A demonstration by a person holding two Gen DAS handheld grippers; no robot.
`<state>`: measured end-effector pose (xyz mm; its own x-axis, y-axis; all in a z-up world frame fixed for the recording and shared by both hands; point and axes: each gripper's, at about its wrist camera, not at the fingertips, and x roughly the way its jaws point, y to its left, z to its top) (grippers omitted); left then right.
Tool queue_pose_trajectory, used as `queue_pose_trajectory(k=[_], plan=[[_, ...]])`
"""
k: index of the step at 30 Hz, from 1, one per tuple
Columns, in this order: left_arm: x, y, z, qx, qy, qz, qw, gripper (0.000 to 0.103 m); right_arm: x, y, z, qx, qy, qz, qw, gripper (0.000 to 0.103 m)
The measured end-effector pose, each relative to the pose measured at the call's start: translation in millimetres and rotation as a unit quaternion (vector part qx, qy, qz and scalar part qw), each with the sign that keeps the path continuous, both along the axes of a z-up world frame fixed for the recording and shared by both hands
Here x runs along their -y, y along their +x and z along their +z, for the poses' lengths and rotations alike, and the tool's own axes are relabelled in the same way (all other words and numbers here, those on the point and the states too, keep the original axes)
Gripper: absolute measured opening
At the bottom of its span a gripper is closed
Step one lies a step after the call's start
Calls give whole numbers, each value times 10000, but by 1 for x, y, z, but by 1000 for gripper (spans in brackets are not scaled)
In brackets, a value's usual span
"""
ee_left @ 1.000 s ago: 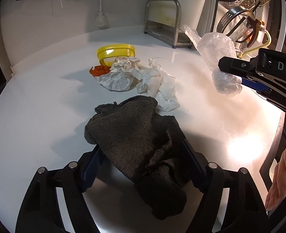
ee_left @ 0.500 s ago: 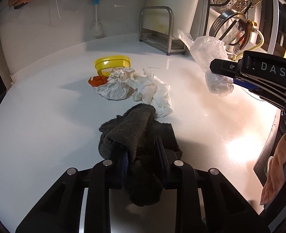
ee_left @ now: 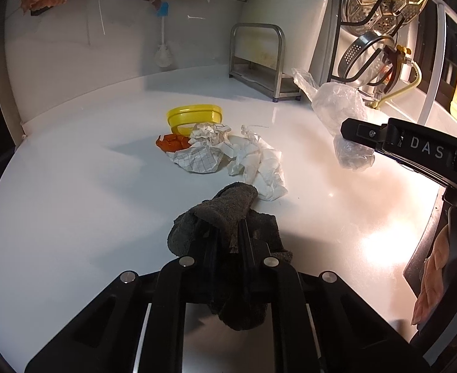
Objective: Collect trash
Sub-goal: 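Carry the cloth in the left gripper and bag in the right gripper over the bin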
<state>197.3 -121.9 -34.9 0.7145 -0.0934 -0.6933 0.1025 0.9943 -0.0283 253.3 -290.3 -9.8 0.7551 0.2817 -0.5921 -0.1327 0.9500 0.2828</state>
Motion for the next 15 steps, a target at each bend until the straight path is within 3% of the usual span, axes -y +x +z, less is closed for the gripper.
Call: queue_pose_trajectory(k=[15], plan=[[-12, -5, 17, 143, -187, -41, 9997, 11, -1, 0, -1, -9, 25, 20, 10000, 31]])
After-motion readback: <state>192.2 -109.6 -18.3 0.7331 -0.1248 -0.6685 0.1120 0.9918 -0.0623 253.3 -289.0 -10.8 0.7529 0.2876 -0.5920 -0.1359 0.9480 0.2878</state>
